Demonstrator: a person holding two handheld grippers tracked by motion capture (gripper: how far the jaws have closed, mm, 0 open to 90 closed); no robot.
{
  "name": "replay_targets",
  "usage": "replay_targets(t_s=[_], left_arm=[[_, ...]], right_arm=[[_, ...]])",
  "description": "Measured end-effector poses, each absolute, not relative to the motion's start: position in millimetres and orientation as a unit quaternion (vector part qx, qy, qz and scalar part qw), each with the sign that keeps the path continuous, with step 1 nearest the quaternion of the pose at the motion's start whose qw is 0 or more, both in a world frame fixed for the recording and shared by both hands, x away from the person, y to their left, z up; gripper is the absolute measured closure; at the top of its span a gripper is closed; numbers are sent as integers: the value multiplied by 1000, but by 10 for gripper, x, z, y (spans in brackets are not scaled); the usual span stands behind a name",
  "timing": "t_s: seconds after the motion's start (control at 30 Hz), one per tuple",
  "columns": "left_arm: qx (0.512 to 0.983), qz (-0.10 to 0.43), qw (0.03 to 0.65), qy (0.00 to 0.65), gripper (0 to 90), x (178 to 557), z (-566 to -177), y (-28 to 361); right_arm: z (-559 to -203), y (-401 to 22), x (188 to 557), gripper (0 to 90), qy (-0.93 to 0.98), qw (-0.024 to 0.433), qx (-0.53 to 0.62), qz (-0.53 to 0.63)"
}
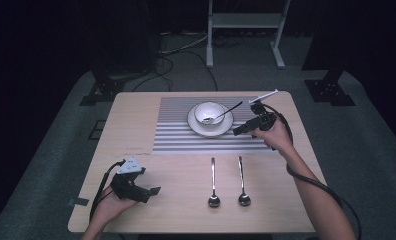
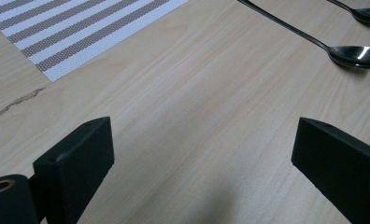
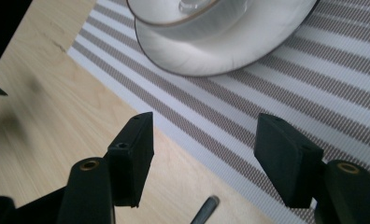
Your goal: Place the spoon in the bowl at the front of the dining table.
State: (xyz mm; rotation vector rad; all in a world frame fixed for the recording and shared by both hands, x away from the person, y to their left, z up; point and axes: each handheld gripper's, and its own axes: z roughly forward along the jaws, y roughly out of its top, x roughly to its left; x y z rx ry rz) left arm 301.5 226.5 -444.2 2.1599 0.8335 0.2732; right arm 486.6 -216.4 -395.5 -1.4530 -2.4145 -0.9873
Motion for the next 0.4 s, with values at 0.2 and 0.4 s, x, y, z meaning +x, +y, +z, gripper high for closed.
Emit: replay_targets(t_s=[0.2, 0.4], left_arm=[[850, 109, 396, 329, 46, 3010, -4442, 2260], [851, 110, 395, 328, 46, 3010, -4439, 2267]], right_arm=[[-4026, -2171, 4714, 352, -815, 79, -474, -324], [-4116, -2198, 4503, 346, -818, 83, -465, -327]])
